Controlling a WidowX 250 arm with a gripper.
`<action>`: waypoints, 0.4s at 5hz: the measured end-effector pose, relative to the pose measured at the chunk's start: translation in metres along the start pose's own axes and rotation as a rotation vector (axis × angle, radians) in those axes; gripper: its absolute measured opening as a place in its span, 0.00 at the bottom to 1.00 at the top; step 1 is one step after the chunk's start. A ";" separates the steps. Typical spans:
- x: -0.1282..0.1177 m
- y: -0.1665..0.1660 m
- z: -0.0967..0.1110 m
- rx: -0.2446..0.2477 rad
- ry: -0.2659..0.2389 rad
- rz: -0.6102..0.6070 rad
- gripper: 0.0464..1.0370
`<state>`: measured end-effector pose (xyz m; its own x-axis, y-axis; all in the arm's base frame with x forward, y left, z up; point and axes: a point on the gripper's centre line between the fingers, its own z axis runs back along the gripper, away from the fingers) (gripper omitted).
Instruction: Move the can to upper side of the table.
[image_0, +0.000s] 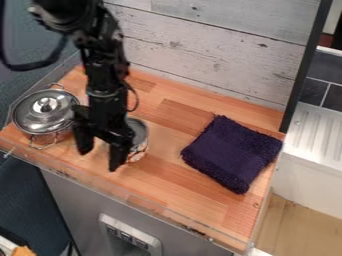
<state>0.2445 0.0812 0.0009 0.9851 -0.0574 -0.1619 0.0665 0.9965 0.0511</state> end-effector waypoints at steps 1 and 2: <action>0.021 0.000 0.001 -0.019 0.003 0.043 0.96; 0.057 0.008 0.008 -0.037 -0.033 0.107 0.96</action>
<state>0.3023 0.0851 -0.0004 0.9909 0.0486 -0.1252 -0.0451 0.9985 0.0302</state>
